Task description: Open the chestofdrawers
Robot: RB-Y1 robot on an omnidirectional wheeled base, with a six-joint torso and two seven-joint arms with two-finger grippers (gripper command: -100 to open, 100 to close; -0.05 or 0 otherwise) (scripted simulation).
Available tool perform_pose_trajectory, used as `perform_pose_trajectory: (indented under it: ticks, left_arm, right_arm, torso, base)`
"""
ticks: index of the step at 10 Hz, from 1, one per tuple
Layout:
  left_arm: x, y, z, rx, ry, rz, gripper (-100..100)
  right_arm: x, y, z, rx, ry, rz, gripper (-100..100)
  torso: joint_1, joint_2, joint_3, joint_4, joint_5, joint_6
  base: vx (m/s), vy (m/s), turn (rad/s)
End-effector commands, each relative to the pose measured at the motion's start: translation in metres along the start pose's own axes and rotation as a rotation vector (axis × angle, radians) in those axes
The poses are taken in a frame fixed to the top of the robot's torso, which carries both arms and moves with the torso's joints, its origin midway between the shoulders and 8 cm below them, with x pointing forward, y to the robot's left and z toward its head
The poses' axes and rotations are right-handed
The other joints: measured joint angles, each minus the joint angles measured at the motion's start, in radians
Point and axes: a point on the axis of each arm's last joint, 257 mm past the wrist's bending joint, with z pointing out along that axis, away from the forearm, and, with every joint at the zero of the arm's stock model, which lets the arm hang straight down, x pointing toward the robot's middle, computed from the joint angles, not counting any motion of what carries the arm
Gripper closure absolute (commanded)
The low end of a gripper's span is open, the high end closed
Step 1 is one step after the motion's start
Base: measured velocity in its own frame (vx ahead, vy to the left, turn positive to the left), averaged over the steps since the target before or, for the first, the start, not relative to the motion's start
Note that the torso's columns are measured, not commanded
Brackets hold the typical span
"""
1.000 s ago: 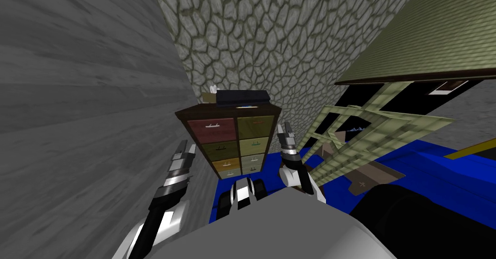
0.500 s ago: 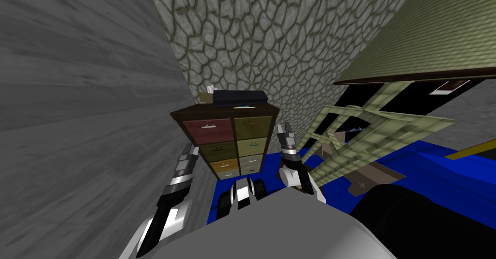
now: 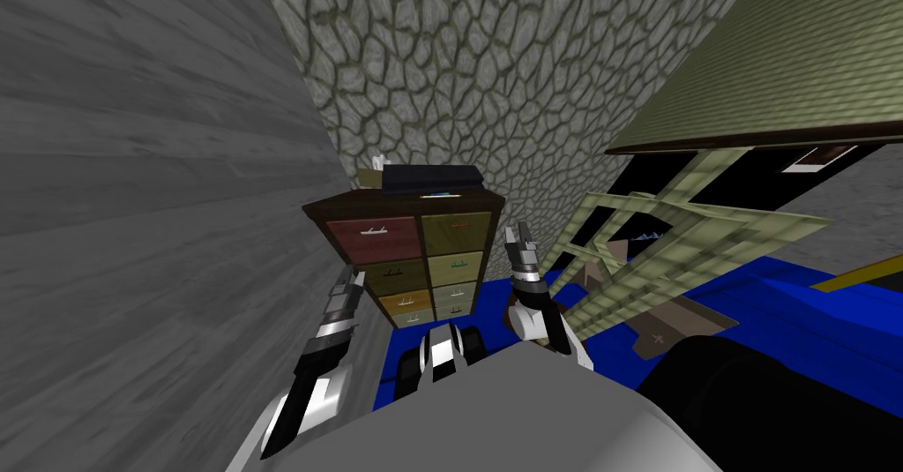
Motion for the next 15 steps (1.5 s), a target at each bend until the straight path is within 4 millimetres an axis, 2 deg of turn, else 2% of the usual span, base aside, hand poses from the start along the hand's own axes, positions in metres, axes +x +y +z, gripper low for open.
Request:
perform_pose_trajectory:
  ticks: [1,15]
  left_arm:
    - [0.002,0.015,-0.004,-0.021,-0.003,-0.013,-100]
    - [0.016,0.106,-0.032,-0.158,-0.024,-0.097,-100]
  right_arm:
    - [0.0,0.0,0.0,0.0,0.0,0.0,0]
    - [0.0,0.0,0.0,0.0,0.0,0.0,0]
  torso:
    - [0.0,0.0,0.0,0.0,0.0,0.0]
    - [0.0,0.0,0.0,0.0,0.0,0.0]
  base:
    - [0.003,-0.037,0.001]
    - [0.002,-0.043,0.001]
